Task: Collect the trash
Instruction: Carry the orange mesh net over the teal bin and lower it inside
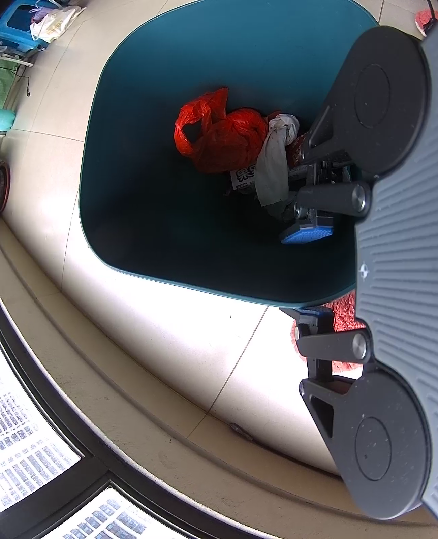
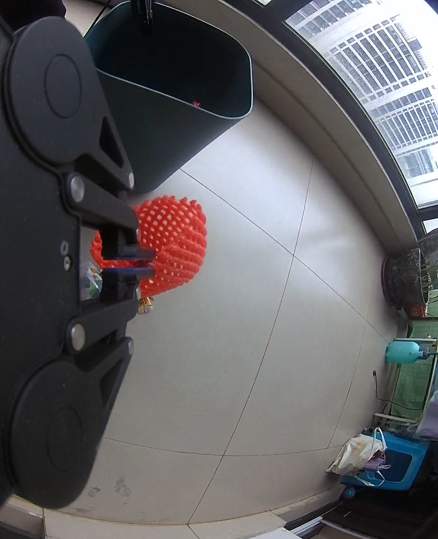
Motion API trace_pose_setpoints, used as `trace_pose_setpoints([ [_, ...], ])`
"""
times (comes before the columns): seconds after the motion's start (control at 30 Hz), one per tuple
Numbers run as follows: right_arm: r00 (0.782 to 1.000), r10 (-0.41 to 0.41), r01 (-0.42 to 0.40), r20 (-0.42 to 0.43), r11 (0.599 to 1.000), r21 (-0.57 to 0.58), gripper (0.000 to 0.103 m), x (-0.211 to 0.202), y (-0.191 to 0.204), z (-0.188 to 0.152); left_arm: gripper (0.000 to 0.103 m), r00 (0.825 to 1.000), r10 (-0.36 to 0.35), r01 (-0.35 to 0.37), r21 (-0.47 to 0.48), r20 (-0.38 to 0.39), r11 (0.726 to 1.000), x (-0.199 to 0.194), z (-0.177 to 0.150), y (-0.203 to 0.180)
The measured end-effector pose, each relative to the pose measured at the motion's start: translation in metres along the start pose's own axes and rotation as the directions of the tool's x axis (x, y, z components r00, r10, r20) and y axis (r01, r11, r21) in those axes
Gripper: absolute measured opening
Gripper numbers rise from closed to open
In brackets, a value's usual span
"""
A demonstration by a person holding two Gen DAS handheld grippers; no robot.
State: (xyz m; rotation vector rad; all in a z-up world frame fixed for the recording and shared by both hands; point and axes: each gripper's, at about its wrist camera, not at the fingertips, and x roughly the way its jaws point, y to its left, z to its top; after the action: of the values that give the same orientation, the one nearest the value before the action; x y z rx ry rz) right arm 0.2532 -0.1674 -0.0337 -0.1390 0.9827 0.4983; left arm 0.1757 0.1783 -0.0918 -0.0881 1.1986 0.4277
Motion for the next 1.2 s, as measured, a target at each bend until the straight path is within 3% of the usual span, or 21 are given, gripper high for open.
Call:
trace_pose_setpoints([
  [0.27, 0.984, 0.166, -0.159, 0.057, 0.981, -0.115, 0.002, -0.036, 0.065, 0.023, 0.031, 1.0, -0.003, 0.003, -0.001, -0.002, 1.0, 0.002, 0.0, 0.001],
  [0.53, 0.971, 0.236, -0.227, 0.018, 0.95, -0.215, 0.002, -0.017, 0.13, 0.027, 0.028, 1.0, -0.023, 0.022, -0.014, -0.002, 1.0, 0.002, -0.001, 0.005],
  [0.77, 0.975, 0.209, -0.22, -0.071, 0.943, -0.251, 0.002, 0.032, 0.176, 0.019, 0.028, 0.999, -0.035, 0.035, -0.017, -0.001, 0.999, 0.002, -0.001, 0.008],
  [1.2, 0.975, 0.133, -0.176, -0.176, 0.949, -0.261, 0.003, 0.101, 0.199, 0.002, 0.028, 0.999, -0.05, 0.049, -0.024, -0.011, 0.998, 0.003, 0.001, 0.012],
])
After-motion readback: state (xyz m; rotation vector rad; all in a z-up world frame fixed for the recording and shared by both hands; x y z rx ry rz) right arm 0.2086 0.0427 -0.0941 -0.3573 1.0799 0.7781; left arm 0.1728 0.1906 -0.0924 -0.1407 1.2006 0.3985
